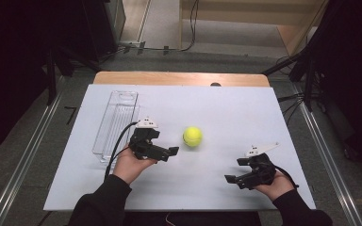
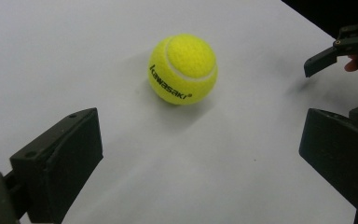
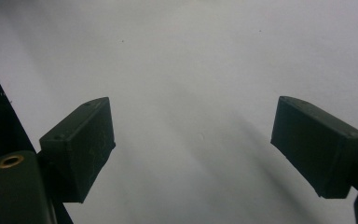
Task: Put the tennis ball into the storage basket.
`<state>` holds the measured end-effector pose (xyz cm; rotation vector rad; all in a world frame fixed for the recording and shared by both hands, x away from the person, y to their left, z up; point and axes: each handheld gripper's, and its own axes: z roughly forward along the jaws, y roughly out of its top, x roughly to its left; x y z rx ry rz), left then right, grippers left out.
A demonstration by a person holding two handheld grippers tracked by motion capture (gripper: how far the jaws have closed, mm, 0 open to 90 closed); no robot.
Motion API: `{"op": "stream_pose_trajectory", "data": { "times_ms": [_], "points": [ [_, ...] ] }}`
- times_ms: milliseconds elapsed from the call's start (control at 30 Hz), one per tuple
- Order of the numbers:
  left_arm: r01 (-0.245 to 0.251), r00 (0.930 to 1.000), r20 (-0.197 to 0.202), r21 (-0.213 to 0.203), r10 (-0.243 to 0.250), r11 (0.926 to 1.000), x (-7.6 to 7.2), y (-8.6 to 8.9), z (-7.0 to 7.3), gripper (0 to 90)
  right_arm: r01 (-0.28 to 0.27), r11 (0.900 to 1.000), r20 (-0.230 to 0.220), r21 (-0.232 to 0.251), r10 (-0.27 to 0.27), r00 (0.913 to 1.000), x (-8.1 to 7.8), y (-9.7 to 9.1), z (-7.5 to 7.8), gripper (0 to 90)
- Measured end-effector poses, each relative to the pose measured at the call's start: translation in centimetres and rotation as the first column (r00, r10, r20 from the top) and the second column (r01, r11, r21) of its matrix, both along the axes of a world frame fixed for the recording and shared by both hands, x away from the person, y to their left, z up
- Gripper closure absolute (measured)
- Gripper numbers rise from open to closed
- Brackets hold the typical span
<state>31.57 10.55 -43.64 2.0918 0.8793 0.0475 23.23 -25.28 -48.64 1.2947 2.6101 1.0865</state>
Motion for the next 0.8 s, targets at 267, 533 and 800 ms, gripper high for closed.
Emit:
{"op": "stream_pose_trajectory", "data": {
  "times_ms": [267,533,800],
  "points": [
    [0.017,0.9998,0.003,0.016,-0.017,0.9997,0.8,-0.8,0.1,0.0,0.000,1.0000,-0.003,-0.004,0.000,1.0000,0.0,0.0,0.0,11.4],
    [0.033,0.9995,0.001,0.022,-0.033,0.9992,1.5,-1.6,0.3,0.0,0.006,0.9999,-0.006,-0.009,-0.006,1.0000,0.0,0.0,0.0,11.4],
    [0.047,0.9989,0.005,0.025,-0.047,0.9986,2.6,-2.6,0.7,0.4,0.006,0.9999,-0.003,-0.012,-0.006,1.0000,0.0,-0.1,0.0,11.4]
  ]
}}
